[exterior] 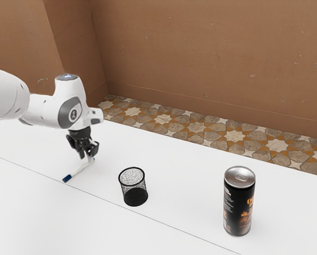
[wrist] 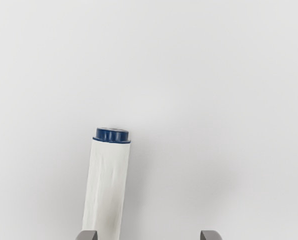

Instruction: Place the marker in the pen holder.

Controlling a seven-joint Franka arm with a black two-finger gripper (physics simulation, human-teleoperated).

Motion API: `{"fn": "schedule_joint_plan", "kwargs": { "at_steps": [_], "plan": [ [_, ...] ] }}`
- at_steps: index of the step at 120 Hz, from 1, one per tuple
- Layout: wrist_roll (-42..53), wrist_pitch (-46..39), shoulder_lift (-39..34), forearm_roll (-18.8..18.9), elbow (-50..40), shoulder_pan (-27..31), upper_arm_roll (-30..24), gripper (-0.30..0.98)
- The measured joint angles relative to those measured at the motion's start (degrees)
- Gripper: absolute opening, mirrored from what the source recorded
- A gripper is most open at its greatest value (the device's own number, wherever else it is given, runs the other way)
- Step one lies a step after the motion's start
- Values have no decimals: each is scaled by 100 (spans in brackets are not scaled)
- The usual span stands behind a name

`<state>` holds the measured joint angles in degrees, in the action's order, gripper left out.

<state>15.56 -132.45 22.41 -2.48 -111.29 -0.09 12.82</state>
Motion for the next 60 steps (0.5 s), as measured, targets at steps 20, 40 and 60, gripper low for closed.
{"fn": "schedule_joint_plan", "kwargs": {
  "at_steps": [20,40,60],
  "plan": [
    [190,-186,388,-44,295,7,-1,23],
    [434,-277,477,-55,324,33,12,24],
    [639,-319,535,-90,325,109,18,24]
  ]
}}
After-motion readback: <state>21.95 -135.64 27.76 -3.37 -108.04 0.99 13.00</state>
